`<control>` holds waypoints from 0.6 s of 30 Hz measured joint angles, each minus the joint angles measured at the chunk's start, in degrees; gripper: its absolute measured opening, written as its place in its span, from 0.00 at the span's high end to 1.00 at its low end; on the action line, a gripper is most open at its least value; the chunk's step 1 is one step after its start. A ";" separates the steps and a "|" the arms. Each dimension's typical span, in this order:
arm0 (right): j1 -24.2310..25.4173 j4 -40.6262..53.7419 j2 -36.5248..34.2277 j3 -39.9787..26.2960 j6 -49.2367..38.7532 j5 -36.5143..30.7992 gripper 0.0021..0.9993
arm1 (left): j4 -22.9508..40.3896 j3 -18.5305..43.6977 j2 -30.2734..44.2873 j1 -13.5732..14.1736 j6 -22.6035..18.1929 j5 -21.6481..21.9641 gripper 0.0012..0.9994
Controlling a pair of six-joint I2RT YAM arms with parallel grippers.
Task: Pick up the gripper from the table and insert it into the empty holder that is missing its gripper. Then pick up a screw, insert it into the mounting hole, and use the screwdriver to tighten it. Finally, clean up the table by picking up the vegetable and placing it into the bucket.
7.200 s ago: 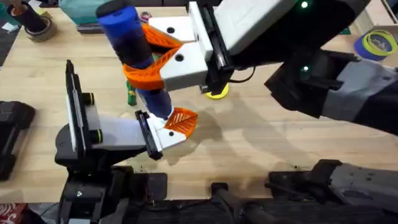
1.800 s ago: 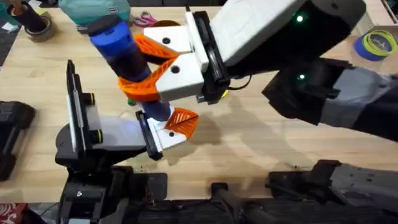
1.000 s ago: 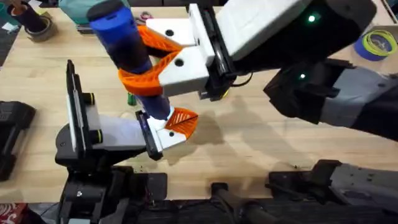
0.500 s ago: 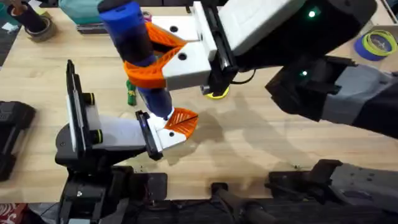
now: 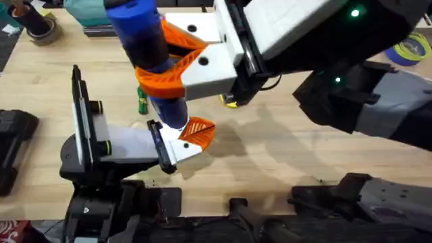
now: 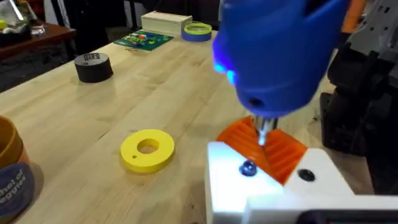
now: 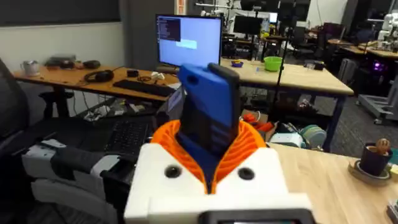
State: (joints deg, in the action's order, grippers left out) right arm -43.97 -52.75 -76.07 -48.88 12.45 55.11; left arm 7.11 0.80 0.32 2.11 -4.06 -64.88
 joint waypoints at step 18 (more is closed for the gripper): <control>0.00 0.19 0.15 -1.54 1.16 0.29 0.98 | 0.00 0.00 0.00 0.00 0.00 0.00 0.99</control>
State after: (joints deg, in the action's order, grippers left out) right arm -43.97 -52.56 -75.92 -50.43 13.61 55.40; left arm 7.11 0.80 0.32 2.11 -4.05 -64.88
